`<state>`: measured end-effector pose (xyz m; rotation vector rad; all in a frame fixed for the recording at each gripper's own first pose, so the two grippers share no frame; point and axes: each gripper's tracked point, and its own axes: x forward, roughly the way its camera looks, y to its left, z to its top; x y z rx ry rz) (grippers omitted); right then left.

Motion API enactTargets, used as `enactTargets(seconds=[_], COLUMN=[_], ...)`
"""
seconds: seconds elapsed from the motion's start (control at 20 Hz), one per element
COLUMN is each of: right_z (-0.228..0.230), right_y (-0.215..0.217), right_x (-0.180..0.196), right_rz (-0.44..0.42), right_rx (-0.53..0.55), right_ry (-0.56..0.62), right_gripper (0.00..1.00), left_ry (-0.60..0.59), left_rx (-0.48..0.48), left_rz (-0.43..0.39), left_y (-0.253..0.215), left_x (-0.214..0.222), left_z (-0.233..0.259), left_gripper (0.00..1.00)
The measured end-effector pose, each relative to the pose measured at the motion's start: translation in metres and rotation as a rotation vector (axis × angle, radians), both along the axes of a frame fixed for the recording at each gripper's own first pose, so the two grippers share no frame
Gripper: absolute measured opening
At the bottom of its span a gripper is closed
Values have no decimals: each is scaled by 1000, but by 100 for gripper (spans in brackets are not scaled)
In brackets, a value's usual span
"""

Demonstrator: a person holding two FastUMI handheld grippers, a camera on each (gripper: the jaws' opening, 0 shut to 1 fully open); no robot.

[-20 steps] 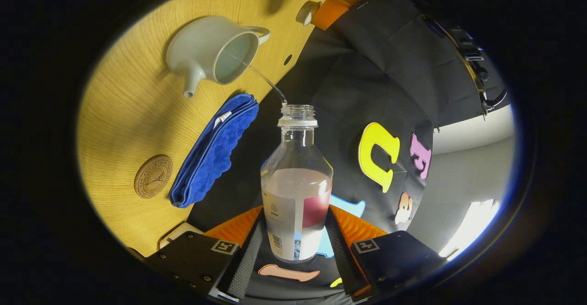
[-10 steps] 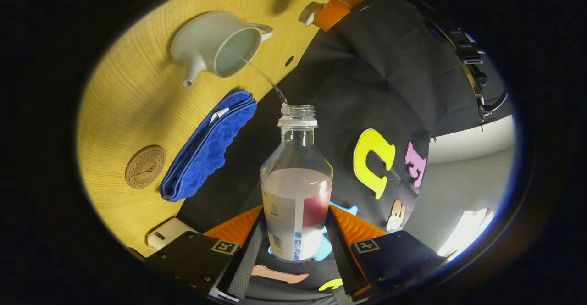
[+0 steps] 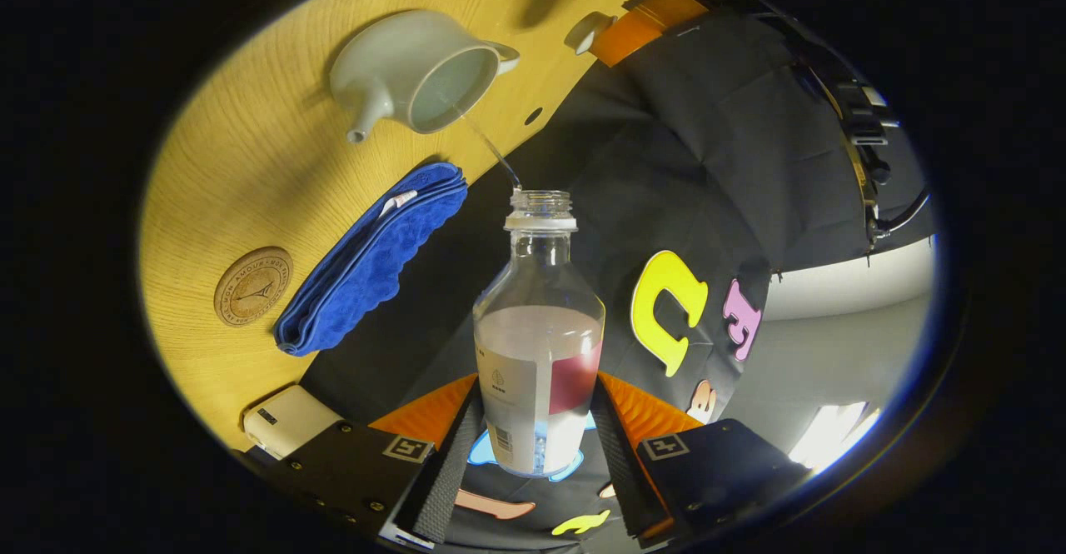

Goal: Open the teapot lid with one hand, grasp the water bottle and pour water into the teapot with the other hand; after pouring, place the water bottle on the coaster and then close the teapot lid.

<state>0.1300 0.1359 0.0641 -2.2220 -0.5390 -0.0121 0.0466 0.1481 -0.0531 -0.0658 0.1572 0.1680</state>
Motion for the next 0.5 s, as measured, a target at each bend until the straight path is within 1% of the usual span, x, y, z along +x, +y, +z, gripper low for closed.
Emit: enactTargets(seconds=[0.5], right_z=[1], right_y=[7], right_x=[-4], right_rz=[47], right_rx=[-63], right_ry=[-37], right_gripper=[76], left_ry=[0], left_rx=[2], left_rz=[5], left_y=[1], left_x=[0], left_z=[0], left_gripper=[16])
